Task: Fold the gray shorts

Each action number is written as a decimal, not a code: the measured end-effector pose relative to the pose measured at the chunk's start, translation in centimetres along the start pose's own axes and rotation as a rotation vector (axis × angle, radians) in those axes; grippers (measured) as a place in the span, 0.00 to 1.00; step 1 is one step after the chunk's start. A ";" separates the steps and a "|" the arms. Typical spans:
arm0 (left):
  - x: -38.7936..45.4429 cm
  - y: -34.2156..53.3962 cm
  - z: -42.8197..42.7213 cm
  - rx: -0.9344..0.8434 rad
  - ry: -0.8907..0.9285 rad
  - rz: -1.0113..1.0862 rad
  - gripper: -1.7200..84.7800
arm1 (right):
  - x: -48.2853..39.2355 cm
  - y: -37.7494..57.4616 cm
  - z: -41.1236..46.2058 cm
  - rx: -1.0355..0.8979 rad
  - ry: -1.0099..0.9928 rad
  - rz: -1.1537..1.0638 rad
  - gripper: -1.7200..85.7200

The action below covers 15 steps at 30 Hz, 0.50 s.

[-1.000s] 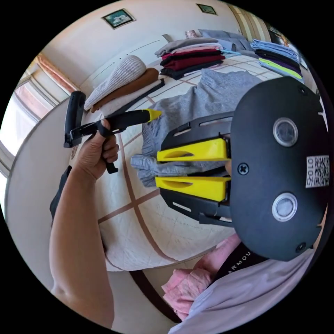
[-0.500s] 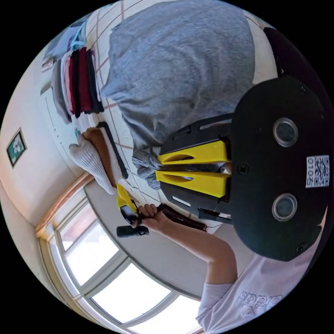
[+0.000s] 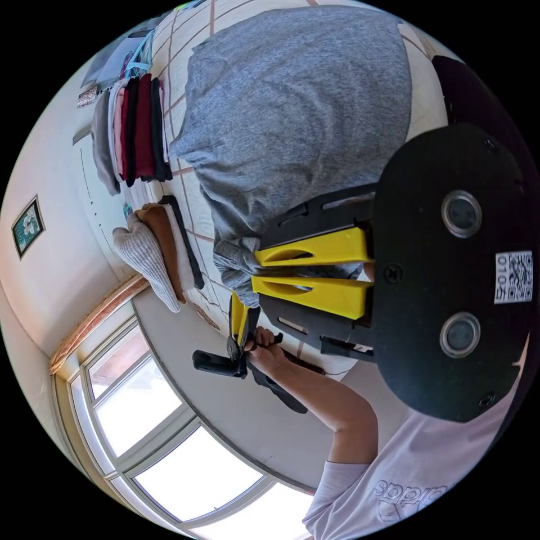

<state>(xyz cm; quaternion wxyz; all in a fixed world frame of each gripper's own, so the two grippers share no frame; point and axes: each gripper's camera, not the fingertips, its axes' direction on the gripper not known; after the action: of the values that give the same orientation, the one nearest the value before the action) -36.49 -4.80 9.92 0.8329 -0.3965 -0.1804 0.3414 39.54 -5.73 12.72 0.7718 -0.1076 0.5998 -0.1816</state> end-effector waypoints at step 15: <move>1.5 -2.5 3.1 -0.095 0.006 0.033 0.08 | -3.5 -0.1 0.1 -0.026 0.020 -0.009 0.07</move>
<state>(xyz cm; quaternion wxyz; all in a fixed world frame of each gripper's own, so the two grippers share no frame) -36.11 -3.19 13.85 0.8077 -0.4398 -0.1873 0.3451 38.83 -4.41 15.89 0.7636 -0.1184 0.6092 -0.1782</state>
